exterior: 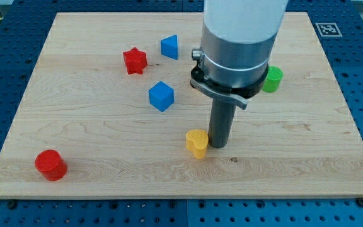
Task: Push the yellow heart to the right side of the red circle
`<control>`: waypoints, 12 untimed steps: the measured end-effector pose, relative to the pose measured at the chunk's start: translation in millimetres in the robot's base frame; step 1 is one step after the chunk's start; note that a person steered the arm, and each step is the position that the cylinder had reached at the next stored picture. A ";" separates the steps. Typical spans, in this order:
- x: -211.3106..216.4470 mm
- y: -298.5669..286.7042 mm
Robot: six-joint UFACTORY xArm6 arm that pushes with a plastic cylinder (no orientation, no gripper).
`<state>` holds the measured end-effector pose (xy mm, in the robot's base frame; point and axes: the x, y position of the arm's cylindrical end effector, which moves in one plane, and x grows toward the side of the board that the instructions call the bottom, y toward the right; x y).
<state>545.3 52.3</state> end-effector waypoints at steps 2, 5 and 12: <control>9.2 -35.1; 13.0 -107.1; 48.6 -139.4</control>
<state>593.9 -87.1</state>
